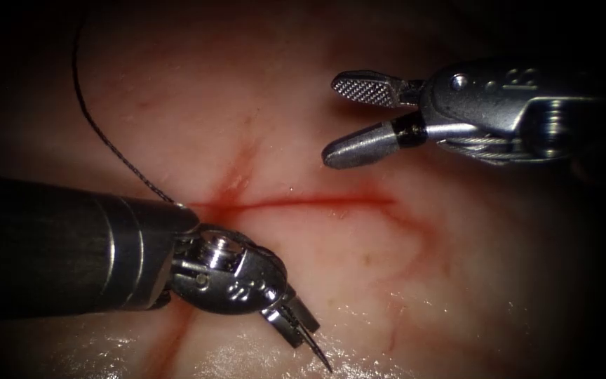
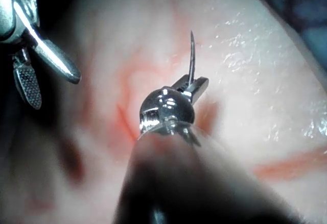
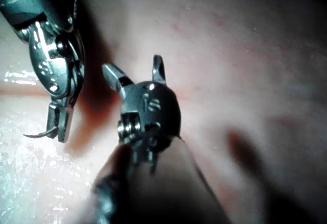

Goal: Wound Closure
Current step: Hand over the needle to the right gripper

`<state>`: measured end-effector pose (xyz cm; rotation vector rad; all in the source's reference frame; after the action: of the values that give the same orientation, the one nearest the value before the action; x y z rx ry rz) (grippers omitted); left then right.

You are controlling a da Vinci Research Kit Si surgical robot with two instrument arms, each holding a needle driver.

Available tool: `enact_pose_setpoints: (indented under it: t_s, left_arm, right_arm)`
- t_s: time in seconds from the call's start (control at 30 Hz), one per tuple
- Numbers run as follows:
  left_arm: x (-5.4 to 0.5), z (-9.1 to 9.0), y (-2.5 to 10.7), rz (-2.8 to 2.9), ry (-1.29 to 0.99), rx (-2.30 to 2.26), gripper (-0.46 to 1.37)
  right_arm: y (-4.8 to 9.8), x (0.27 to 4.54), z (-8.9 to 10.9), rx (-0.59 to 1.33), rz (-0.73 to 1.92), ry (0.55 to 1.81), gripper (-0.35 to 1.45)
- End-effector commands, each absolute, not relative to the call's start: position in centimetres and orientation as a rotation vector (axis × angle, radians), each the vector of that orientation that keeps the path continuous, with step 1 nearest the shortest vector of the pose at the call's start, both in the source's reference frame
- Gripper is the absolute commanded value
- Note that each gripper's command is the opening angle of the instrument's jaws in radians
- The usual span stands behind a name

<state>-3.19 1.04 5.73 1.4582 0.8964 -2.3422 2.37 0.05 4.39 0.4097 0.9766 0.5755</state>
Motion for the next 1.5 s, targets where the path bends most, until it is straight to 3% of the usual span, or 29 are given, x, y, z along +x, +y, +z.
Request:
enact_pose_setpoints:
  t_s: [0.03, 0.3, 0.53, 0.7, 1.0, 1.17, 1.27, 1.4, 1.5]
  left_arm:
    - [-3.15, 5.7, 1.1, -2.366, 0.934, 1.526, -0.35]
    - [-2.95, 5.5, 1.4, -2.674, 1.041, 1.844, -0.35]
    - [-2.78, 5.6, 1.6, -2.640, 1.079, 2.128, -0.35]
    - [-2.70, 5.5, 1.7, -2.633, 1.044, 2.379, -0.35]
    - [-2.51, 5.3, 2.2, -2.181, 0.997, 3.102, -0.35]
    - [-2.48, 5.2, 2.4, -2.017, 0.985, 3.294, -0.25]
    - [-2.52, 5.1, 2.4, -1.825, 0.980, 3.460, -0.35]
    - [-2.59, 5.1, 2.3, -1.663, 0.994, 3.555, -0.35]
    - [-2.66, 5.1, 2.3, -1.656, 0.996, 3.555, -0.35]
  right_arm:
    - [0.0, 2.37, 4.4, 0.419, 0.583, 0.975, 0.93]
    - [0.0, 2.29, 4.4, 0.417, 0.580, 0.987, 0.93]
    - [0.0, 2.01, 4.3, 0.354, 0.613, 1.093, 0.82]
    - [0.0, 1.98, 4.4, 0.348, 0.637, 1.099, 0.88]
    - [-0.1, 2.03, 4.5, 0.374, 0.721, 1.084, 0.87]
    - [-0.2, 2.04, 4.6, 0.373, 0.757, 1.077, 0.86]
    - [-0.2, 2.05, 4.7, 0.368, 0.792, 1.080, 0.84]
    - [-0.2, 2.08, 4.8, 0.377, 0.870, 1.140, 0.79]
    - [-0.2, 2.16, 4.8, 0.372, 0.933, 1.211, 0.87]
